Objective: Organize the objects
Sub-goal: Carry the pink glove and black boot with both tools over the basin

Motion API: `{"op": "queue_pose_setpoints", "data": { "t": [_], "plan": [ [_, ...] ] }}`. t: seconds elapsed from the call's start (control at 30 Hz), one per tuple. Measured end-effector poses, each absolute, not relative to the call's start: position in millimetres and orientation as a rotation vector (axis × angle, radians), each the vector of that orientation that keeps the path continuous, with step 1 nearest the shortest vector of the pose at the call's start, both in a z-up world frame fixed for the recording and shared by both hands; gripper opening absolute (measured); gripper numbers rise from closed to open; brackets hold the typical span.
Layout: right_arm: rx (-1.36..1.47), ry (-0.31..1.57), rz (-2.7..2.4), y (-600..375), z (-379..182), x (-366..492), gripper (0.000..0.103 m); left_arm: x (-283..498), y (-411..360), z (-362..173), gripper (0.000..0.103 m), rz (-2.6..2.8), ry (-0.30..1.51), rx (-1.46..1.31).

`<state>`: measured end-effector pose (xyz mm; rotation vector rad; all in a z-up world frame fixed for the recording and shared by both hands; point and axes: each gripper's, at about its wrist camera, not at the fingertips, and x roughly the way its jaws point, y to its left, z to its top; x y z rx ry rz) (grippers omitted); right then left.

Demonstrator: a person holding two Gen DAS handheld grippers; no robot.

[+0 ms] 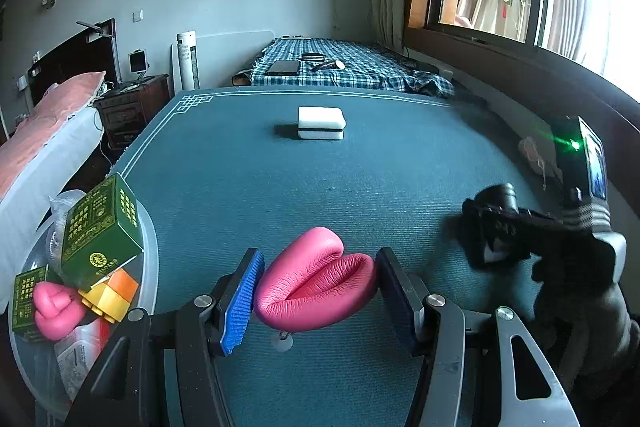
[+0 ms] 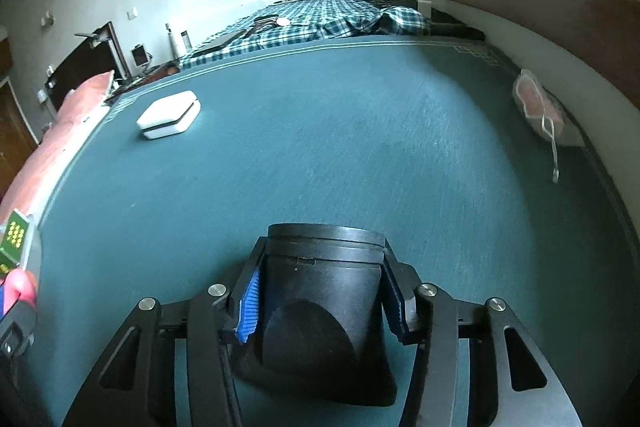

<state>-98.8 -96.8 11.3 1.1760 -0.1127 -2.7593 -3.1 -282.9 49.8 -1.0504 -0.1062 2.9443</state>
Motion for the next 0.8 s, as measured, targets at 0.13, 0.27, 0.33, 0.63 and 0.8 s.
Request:
{"op": "queue_pose_setpoints", "data": {
  "t": [0.13,0.27,0.33,0.63,0.8],
  "plan": [
    [1.167,-0.139,-2.726,-100,12,-86,0.05,0,-286,52,0.061,2.954,-0.111,-1.044],
    [1.163,-0.171,-2.672,-106,14,-73,0.05,4,-291,55,0.061,2.968,-0.119,-1.035],
    [1.152,-0.179,-2.654,-111,16,-68,0.05,6,-295,57,0.061,2.977,-0.123,-1.027],
    [1.098,-0.182,-2.584,-138,29,-49,0.05,15,-319,64,0.061,3.028,-0.144,-1.007],
    [1.095,-0.197,-2.544,-151,31,-43,0.05,22,-343,63,0.061,3.071,-0.174,-1.024]
  ]
}}
